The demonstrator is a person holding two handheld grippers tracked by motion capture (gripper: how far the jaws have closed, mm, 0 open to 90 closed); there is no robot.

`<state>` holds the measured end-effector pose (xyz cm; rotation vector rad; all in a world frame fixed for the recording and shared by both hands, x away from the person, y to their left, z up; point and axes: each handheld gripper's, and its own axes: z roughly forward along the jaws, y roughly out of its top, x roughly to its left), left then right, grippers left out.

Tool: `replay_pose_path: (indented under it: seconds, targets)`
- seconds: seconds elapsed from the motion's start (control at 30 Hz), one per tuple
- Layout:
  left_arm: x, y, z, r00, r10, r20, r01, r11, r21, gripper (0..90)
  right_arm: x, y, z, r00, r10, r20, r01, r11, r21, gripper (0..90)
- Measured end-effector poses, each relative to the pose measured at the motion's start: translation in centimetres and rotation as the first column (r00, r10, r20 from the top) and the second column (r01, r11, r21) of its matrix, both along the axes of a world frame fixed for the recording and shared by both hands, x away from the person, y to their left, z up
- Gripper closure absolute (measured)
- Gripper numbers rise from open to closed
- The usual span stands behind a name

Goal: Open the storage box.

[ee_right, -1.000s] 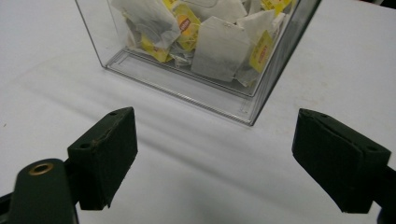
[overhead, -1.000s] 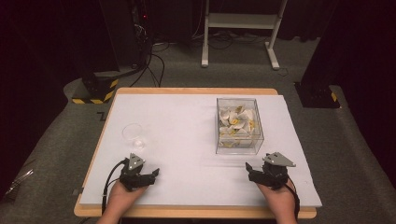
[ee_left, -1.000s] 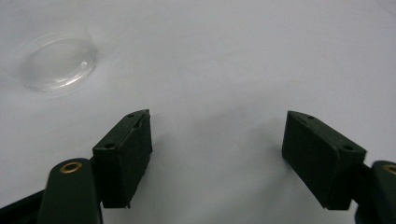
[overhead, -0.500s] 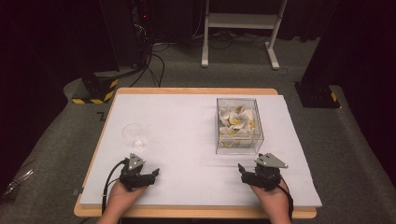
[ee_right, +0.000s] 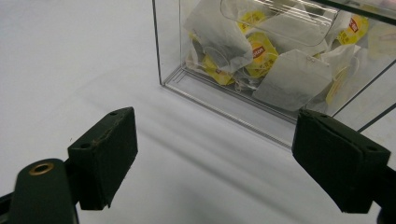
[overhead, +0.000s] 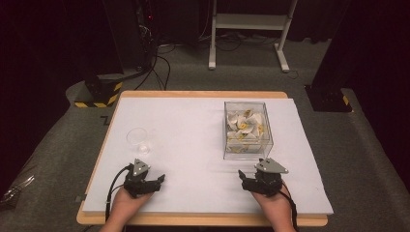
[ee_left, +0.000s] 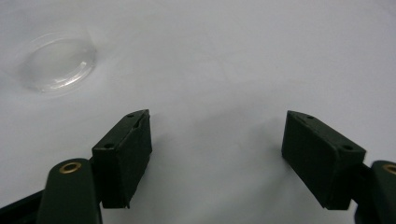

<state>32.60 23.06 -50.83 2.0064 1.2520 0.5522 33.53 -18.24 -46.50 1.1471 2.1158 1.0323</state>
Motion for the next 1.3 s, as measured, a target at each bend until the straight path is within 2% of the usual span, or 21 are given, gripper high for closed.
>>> replay_pose_path:
  seconds: [0.17, 0.53, 0.8, 0.97, 1.13, 1.3]
  targets:
    - [0.0, 0.0, 0.0, 1.0000, 0.000, 0.001, 0.000, 1.0000, 0.000, 24.5, 0.5, -0.1, 0.2, 0.9998, -0.019, 0.009, 0.019, 1.000, 0.016, 14.5]
    - [0.0, 0.0, 0.0, 1.0000, 0.001, 0.000, -0.001, 1.0000, -0.001, 24.5, 1.6, 0.3, 0.2, 0.9982, -0.059, 0.010, 0.058, 0.998, 0.013, 15.8]
    - [0.0, 0.0, 0.0, 1.0000, 0.000, 0.002, 0.000, 1.0000, 0.003, 24.5, 2.3, 0.6, 0.5, 0.9940, -0.108, 0.012, 0.108, 0.994, 0.026, 17.4]
    - [0.0, 0.0, 0.0, 1.0000, 0.001, 0.001, -0.001, 1.0000, 0.000, 24.5, 2.6, 0.9, 0.6, 0.9926, -0.121, 0.017, 0.120, 0.992, 0.028, 18.6]
    - [0.0, 0.0, 0.0, 1.0000, 0.001, 0.000, -0.001, 1.0000, -0.001, 24.5, 2.9, 1.6, 0.9, 0.9886, -0.148, 0.029, 0.147, 0.989, 0.025, 21.8]
    - [0.0, 0.0, 0.0, 1.0000, 0.001, -0.001, -0.001, 1.0000, -0.001, 24.5, 3.1, 2.1, 1.0, 0.9801, -0.192, 0.053, 0.191, 0.981, 0.019, 23.2]
